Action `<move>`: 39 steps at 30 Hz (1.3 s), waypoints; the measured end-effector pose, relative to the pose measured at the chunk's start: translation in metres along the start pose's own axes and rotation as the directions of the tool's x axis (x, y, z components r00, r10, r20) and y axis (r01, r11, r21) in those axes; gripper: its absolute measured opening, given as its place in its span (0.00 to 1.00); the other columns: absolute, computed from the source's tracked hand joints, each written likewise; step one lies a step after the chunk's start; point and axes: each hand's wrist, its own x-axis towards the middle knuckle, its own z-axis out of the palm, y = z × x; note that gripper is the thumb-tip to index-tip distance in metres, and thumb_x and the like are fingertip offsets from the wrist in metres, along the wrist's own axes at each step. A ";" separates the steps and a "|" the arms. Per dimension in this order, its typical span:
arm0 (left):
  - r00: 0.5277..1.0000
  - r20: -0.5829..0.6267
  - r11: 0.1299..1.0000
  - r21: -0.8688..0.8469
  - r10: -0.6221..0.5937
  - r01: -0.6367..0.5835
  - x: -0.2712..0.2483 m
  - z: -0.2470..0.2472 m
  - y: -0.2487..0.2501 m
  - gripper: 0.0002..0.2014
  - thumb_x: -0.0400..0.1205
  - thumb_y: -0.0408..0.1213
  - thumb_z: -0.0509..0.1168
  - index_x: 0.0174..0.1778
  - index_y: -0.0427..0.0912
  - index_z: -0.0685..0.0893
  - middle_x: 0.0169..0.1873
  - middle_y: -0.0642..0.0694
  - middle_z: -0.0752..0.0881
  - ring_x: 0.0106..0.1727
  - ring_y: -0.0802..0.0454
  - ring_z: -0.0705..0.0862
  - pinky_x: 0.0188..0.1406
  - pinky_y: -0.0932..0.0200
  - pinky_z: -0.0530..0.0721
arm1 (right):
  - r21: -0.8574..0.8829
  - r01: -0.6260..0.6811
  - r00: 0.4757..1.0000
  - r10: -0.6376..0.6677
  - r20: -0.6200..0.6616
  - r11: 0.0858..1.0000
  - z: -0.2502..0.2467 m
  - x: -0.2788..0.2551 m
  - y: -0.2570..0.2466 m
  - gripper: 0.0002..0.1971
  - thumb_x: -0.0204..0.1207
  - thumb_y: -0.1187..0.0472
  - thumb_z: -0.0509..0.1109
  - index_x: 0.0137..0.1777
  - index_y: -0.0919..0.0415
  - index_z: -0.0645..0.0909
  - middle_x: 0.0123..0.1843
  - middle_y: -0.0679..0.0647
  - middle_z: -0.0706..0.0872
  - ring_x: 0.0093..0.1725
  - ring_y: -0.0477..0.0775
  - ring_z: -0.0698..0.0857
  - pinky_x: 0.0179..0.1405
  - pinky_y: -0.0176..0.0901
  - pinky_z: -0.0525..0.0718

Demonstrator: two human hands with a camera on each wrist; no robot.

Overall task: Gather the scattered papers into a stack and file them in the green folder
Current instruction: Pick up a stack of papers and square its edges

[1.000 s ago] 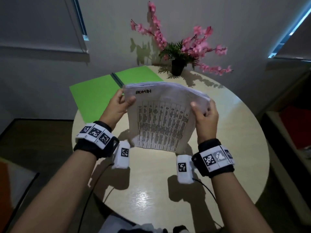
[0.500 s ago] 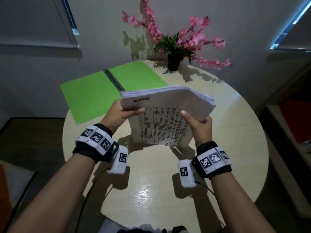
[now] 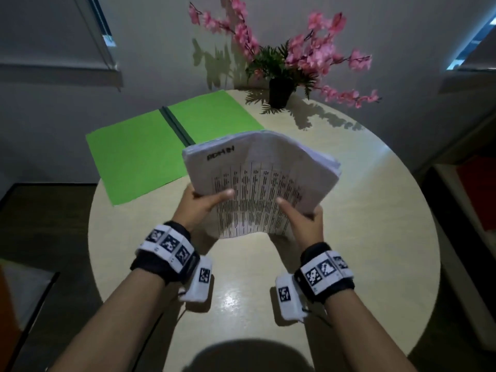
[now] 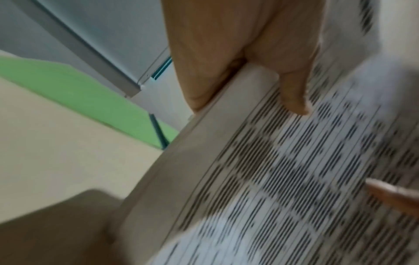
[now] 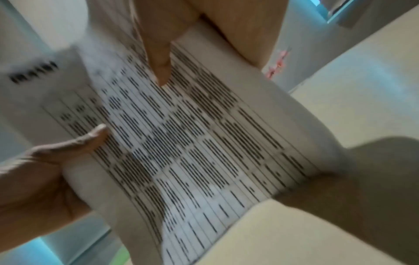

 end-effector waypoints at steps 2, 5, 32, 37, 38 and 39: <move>0.996 -0.068 0.997 0.051 -0.053 0.056 0.008 0.004 -0.010 0.12 0.71 0.30 0.74 0.45 0.49 0.83 0.27 0.65 0.90 0.34 0.72 0.87 0.59 0.51 0.81 | 0.036 -0.046 0.999 0.046 0.016 0.998 0.001 0.007 0.006 0.08 0.73 0.77 0.68 0.42 0.63 0.79 0.32 0.46 0.86 0.25 0.34 0.86 0.23 0.24 0.82; 0.989 -0.145 0.988 0.148 -0.025 0.046 0.027 0.012 0.003 0.10 0.79 0.31 0.65 0.32 0.45 0.77 0.31 0.43 0.81 0.35 0.50 0.79 0.43 0.58 0.76 | -0.241 0.004 0.999 0.007 0.047 0.970 0.001 0.034 0.012 0.06 0.73 0.68 0.72 0.38 0.58 0.80 0.30 0.50 0.85 0.32 0.47 0.86 0.29 0.31 0.83; 0.914 -0.255 0.421 0.825 -0.316 0.376 0.187 -0.021 -0.045 0.21 0.81 0.27 0.59 0.20 0.38 0.64 0.21 0.43 0.67 0.23 0.49 0.66 0.23 0.61 0.63 | -0.533 0.217 0.956 -0.289 -0.054 0.818 0.052 0.180 -0.010 0.11 0.78 0.65 0.66 0.33 0.58 0.79 0.25 0.48 0.73 0.29 0.51 0.72 0.18 0.24 0.68; 0.861 0.000 0.565 0.754 -0.509 0.334 0.113 -0.010 -0.059 0.08 0.77 0.27 0.64 0.33 0.32 0.84 0.22 0.40 0.86 0.27 0.48 0.86 0.35 0.59 0.88 | -0.498 0.106 0.976 -0.187 -0.115 0.860 0.034 0.147 -0.004 0.23 0.77 0.65 0.65 0.22 0.51 0.63 0.22 0.50 0.66 0.23 0.48 0.65 0.23 0.36 0.63; 0.838 0.037 0.578 0.740 -0.544 0.343 0.098 -0.009 -0.062 0.10 0.78 0.26 0.64 0.30 0.32 0.83 0.15 0.45 0.85 0.19 0.53 0.86 0.27 0.62 0.88 | -0.484 0.070 0.979 -0.153 -0.135 0.872 0.026 0.138 0.000 0.23 0.77 0.65 0.65 0.22 0.53 0.63 0.22 0.51 0.66 0.24 0.48 0.65 0.24 0.37 0.63; 0.815 0.064 0.586 0.728 -0.575 0.356 0.084 -0.008 -0.066 0.13 0.79 0.26 0.63 0.26 0.34 0.80 0.10 0.49 0.83 0.14 0.58 0.84 0.20 0.66 0.85 | -0.467 0.028 0.980 -0.117 -0.162 0.884 0.017 0.129 0.004 0.22 0.77 0.65 0.65 0.23 0.54 0.65 0.23 0.51 0.66 0.24 0.49 0.66 0.24 0.38 0.64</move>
